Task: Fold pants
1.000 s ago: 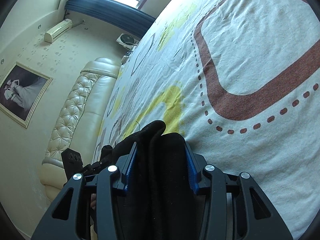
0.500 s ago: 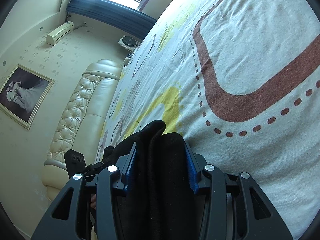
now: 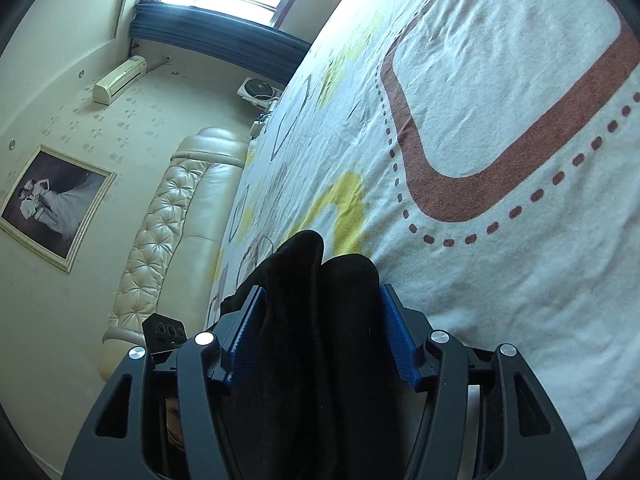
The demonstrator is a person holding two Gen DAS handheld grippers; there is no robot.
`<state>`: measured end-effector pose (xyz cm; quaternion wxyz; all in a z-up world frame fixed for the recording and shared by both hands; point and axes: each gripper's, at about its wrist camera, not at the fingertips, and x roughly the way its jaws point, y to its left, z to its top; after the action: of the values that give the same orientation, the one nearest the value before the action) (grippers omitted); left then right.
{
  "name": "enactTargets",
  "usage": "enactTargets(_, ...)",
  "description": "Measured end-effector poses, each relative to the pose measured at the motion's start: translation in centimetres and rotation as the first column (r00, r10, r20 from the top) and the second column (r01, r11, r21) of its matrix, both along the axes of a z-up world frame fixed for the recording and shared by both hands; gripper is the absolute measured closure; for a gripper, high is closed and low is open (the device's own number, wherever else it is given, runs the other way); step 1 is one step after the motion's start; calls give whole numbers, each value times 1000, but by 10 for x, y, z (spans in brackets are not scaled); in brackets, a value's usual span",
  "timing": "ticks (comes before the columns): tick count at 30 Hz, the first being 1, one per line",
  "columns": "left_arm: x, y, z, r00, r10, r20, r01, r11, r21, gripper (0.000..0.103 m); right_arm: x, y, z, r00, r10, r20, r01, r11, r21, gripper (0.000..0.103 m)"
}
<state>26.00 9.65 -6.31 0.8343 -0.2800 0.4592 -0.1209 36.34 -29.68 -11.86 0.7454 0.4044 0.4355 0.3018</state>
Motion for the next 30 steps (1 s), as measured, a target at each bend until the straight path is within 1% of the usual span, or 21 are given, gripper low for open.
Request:
enactTargets(2, -23, 6, 0, 1000, 11, 2, -11, 999, -42, 16, -11, -12, 3, 1000, -16, -18, 16, 1000, 4, 38)
enactTargets(6, -74, 14, -7, 999, 35, -28, -38, 993, -108, 15, -37, -32, -1, 997, -13, -78, 15, 999, 31, 36)
enactTargets(9, -107, 17, -15, 997, 62, -51, -71, 981, -179, 15, -57, -32, -3, 995, 17, -97, -16, 1000, 15, 36)
enactTargets(12, -126, 13, -18, 995, 82, -58, -93, 971, -221, 15, -73, -23, -4, 994, 49, -98, -48, 999, 8, 33)
enactTargets(14, -128, 5, -19, 996, 75, -56, -85, 972, -219, 15, -78, -14, -2, 994, 64, -90, -65, 998, -8, 28)
enactTargets(17, -123, -9, -19, 997, 54, -54, -65, 972, -224, 12, -81, -1, 2, 996, 67, -66, -71, 996, -60, 22)
enactTargets(20, -117, -21, -22, 995, 78, -67, -91, 969, -230, 11, -81, 9, 2, 996, 69, -55, -76, 988, -137, 22)
enactTargets(24, -119, -30, -23, 994, 97, -46, -104, 977, -188, 11, -83, 13, 4, 997, 66, -40, -72, 982, -177, 20)
enactTargets(25, -120, -33, -22, 994, 97, -42, -103, 979, -174, 11, -84, 12, 3, 997, 64, -43, -71, 982, -175, 21)
enactTargets(26, -122, -34, -21, 995, 93, -39, -98, 983, -157, 15, -85, 12, 3, 997, 56, -48, -64, 982, -178, 26)
enactTargets(27, -123, -35, -20, 994, 100, -44, -105, 987, -125, 21, -86, 12, 2, 997, 45, -58, -55, 980, -191, 32)
enactTargets(28, -125, -34, -20, 993, 110, -52, -115, 988, -104, 31, -87, 12, 0, 997, 40, -67, -54, 976, -209, 45)
enactTargets(29, -126, -32, -21, 991, 120, -54, -125, 986, -108, 37, -88, 12, 0, 997, 42, -64, -55, 975, -215, 49)
enactTargets(30, -126, -30, -22, 991, 126, -53, -132, 985, -114, 41, -90, 12, 1, 998, 44, -51, -54, 975, -217, 51)
